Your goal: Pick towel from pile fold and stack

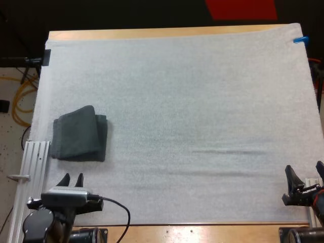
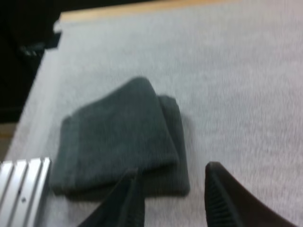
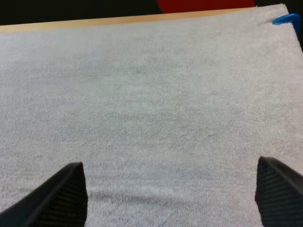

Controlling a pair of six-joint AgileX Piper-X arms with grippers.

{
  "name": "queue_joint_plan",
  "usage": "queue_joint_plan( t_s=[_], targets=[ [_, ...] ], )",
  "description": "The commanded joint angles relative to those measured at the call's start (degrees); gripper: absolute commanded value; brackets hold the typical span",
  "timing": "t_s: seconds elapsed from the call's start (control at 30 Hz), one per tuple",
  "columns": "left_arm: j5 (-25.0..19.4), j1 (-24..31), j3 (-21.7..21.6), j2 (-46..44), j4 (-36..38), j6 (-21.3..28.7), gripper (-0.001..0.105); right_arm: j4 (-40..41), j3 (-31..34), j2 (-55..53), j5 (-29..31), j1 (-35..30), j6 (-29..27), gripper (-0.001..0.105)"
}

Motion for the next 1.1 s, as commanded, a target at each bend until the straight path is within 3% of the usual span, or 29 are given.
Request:
queue_joint_plan(
  t_s=[0.0, 0.5, 0.8, 1.07],
  targets=[
    [0.3, -0.1, 0.2, -8.0, -1.7, -0.7, 0.030, 0.0, -0.1, -1.8, -0.5, -0.1, -0.6, 0.071],
    [0.3, -0.1, 0.2, -7.9, -1.8, -0.7, 0.030, 0.0, -0.1, -2.0, -0.2, -0.1, -0.5, 0.071],
    [0.3, -4.5, 0.2, -7.9, -1.8, -0.7, 0.030, 0.0, -0.1, -2.0, -0.2, -0.5, -0.5, 0.071],
    [0.3, -5.4, 0.2, -7.9, -1.8, -0.7, 0.030, 0.0, -0.1, -2.7, -0.2, -6.4, -0.5, 0.071]
  ],
)
